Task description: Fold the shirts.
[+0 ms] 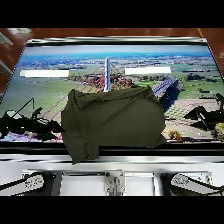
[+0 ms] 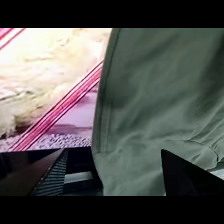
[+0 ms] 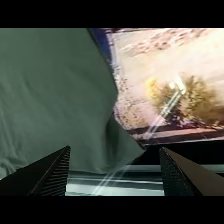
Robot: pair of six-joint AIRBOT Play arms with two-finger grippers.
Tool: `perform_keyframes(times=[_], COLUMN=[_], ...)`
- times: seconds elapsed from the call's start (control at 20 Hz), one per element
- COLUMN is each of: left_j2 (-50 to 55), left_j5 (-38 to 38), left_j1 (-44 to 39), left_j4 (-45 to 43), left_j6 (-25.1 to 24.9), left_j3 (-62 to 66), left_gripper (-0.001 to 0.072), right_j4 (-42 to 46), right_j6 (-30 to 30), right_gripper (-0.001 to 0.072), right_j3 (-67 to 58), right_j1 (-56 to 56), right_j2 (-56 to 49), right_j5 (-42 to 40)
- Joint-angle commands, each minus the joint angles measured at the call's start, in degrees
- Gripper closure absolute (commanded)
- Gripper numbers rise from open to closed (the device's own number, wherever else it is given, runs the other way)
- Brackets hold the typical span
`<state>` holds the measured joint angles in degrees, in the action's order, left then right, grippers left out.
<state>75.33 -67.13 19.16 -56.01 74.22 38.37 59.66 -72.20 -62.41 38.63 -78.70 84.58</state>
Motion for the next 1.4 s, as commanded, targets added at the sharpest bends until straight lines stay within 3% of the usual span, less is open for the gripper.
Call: perform_keyframes(times=[0.0, 0.2, 0.3, 0.35, 0.45, 0.5, 0.9, 0.95, 1.1, 1.35], left_j2=[1.4, 2.2, 3.3, 3.8, 4.0, 3.9, 2.3, 1.6, -1.3, -13.6], left_j5=[2.6, 4.5, 6.7, 6.6, 5.9, 5.0, 1.6, 1.6, 1.5, 1.5], left_j1=[0.3, -0.5, -3.3, -4.7, -6.1, -6.2, -5.6, -5.6, -5.6, -5.9], left_j4=[3.0, 6.1, 9.0, 9.0, 9.0, 9.0, 9.3, 9.6, 9.6, 10.2], left_j6=[-1.8, -3.3, -3.3, -3.3, -3.3, -3.8, -5.2, -5.2, -5.1, -5.0], left_j3=[-3.0, -3.1, -3.1, -3.0, -3.0, -3.0, -2.8, -2.8, -1.2, 13.0], left_gripper=[0.0052, 0.0066, 0.0143, 0.0263, 0.0618, 0.0669, 0.0669, 0.0669, 0.0669, 0.0671], right_j4=[-1.4, -0.1, 1.8, 2.5, 3.5, 4.0, -0.7, -0.7, -2.3, -8.9], right_j6=[0.5, -1.2, -0.9, 0.1, 1.4, 1.3, 0.5, 0.5, 0.4, 11.8], right_gripper=[0.0053, 0.0053, 0.0047, 0.0035, 0.0035, 0.0035, 0.0037, 0.0086, 0.0649, 0.0655], right_j3=[1.0, 5.0, 10.2, 12.7, 16.3, 17.3, 25.4, 25.5, 24.6, 12.2], right_j1=[-1.1, -2.2, -5.2, -6.6, -7.4, -7.3, -13.4, -14.6, -16.9, -16.9], right_j2=[0.1, 0.1, 0.1, 0.1, 0.1, 0.1, -1.5, -2.1, -1.9, 10.6], right_j5=[-1.1, -2.3, -3.5, -3.9, -5.2, -5.7, -17.3, -18.7, -20.1, -9.5])
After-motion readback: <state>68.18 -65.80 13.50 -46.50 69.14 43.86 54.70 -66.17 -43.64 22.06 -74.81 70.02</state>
